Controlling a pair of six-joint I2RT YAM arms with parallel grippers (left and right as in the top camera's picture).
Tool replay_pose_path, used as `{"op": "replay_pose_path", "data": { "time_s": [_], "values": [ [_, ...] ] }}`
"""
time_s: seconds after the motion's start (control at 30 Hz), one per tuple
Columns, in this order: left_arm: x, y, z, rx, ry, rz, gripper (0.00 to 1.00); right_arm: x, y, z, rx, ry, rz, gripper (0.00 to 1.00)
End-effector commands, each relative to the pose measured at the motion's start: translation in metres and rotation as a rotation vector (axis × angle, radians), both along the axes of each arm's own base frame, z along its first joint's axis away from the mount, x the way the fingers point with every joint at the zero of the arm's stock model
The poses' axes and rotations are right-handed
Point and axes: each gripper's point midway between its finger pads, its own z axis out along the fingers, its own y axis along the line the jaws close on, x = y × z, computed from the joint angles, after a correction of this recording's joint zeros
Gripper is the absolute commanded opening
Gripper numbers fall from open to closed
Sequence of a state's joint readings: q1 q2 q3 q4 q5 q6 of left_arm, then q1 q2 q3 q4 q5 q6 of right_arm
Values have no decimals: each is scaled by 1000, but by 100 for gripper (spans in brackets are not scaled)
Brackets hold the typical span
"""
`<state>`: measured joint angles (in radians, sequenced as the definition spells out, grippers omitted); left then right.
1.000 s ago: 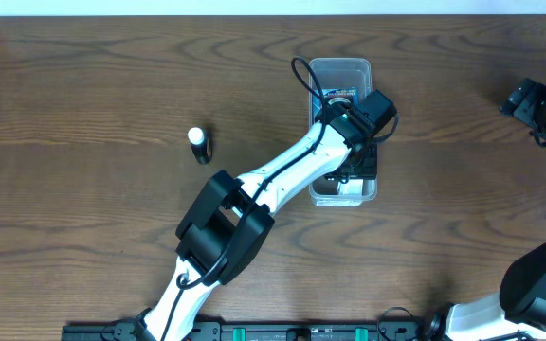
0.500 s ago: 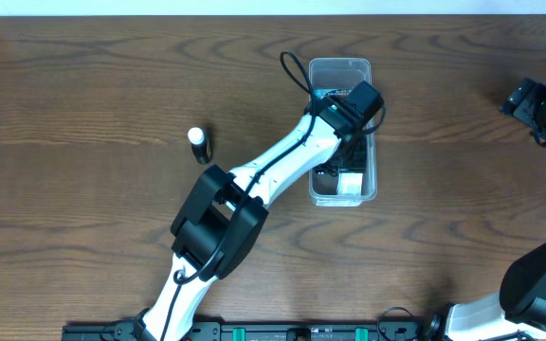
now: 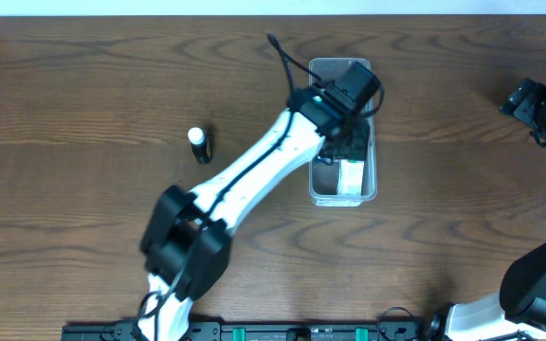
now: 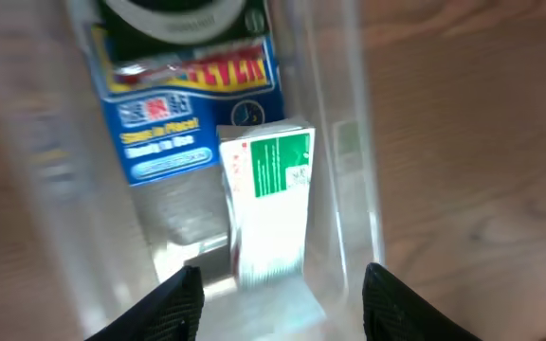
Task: Pack container
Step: 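Open the left gripper and withdraw it toward the bottle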
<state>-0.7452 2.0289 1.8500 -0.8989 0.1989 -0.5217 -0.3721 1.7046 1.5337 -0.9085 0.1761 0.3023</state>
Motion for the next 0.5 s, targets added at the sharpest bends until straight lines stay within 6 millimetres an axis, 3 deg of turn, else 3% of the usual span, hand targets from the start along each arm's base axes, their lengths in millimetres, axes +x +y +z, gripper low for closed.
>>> {"op": "replay_pose_path", "data": {
  "time_s": [0.0, 0.1, 0.27, 0.4, 0.47],
  "values": [
    [11, 28, 47, 33, -134, 22, 56, -2, -3, -5, -5, 19, 0, 99],
    [17, 75, 67, 176, -218, 102, 86, -2, -3, -5, -5, 19, 0, 99],
    [12, 163, 96, 368, -244, 241, 99, -2, -3, -5, -5, 19, 0, 99],
    [12, 227, 100, 430, -174, 349, 98, -2, -3, -5, -5, 19, 0, 99],
    [16, 247, 97, 437, -141, 354, 98, -2, -3, -5, -5, 19, 0, 99]
  ]
}}
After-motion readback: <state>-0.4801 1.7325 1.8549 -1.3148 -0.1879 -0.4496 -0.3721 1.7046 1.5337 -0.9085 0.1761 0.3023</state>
